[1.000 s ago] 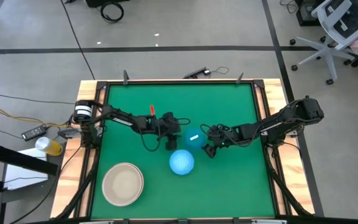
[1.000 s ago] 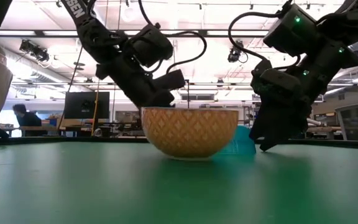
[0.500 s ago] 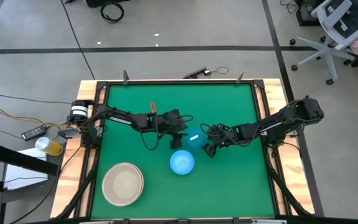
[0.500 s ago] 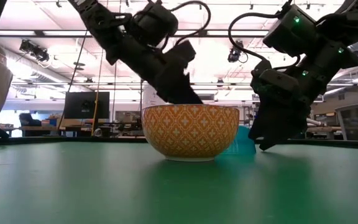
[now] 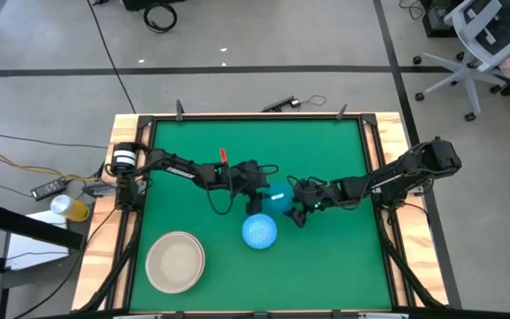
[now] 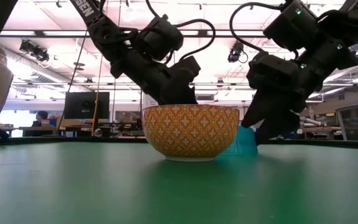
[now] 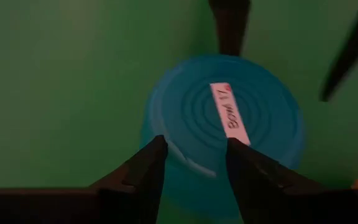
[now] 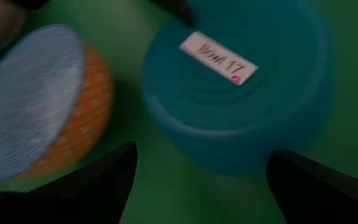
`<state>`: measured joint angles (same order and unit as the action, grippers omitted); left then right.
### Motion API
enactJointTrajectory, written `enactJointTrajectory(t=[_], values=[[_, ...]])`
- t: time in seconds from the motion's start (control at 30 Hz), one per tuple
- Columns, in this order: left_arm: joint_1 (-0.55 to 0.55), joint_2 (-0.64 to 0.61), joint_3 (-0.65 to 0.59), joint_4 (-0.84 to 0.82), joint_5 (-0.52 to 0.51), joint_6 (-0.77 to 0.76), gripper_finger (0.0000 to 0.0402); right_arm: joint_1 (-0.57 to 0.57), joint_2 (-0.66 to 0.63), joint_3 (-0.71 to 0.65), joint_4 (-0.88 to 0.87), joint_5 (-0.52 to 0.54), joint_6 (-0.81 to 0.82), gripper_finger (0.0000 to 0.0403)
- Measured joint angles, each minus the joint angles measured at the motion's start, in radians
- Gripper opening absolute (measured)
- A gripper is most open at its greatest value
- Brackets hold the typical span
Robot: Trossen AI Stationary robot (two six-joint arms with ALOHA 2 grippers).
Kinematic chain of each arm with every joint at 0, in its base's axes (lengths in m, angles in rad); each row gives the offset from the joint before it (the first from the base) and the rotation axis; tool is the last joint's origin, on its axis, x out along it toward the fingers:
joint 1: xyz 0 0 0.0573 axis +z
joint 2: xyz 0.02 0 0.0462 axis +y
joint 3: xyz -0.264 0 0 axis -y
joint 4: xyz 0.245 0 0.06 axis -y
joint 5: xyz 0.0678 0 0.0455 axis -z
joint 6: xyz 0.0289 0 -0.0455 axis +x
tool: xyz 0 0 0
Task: Nest bowls inside each other
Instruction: Stack the blue bowl on top of the brown bowl
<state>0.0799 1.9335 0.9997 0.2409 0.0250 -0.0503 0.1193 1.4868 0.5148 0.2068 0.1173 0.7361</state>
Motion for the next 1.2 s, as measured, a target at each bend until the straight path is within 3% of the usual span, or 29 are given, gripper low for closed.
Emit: enactJointTrajectory(t=[0.27,0.47,0.57,0.83,1.07,1.2], values=[[0.004,-0.004,-0.002,-0.021,0.003,-0.028,0.0172,0.0,0.0,0.0,0.147,-0.103,-0.06,0.0348],[0.003,-0.004,-0.002,-0.012,0.008,-0.037,0.0171,-0.014,-0.009,0.011,0.334,-0.083,-0.137,0.0348],[0.002,-0.051,-0.005,-0.047,0.012,-0.029,0.0171,-0.01,-0.009,0.007,0.302,-0.08,-0.145,0.0348],[0.001,-0.242,-0.009,-0.219,-0.008,0.046,0.0171,-0.002,-0.011,0.007,0.126,0.067,-0.251,0.0348],[-0.008,-0.235,-0.025,-0.344,-0.012,0.024,0.0173,0.005,0.001,0.006,0.106,0.1,-0.418,0.0348],[-0.019,-0.186,-0.063,-0.363,-0.013,0.013,0.0196,0.006,0.012,0.006,0.104,0.095,-0.486,0.0348]])
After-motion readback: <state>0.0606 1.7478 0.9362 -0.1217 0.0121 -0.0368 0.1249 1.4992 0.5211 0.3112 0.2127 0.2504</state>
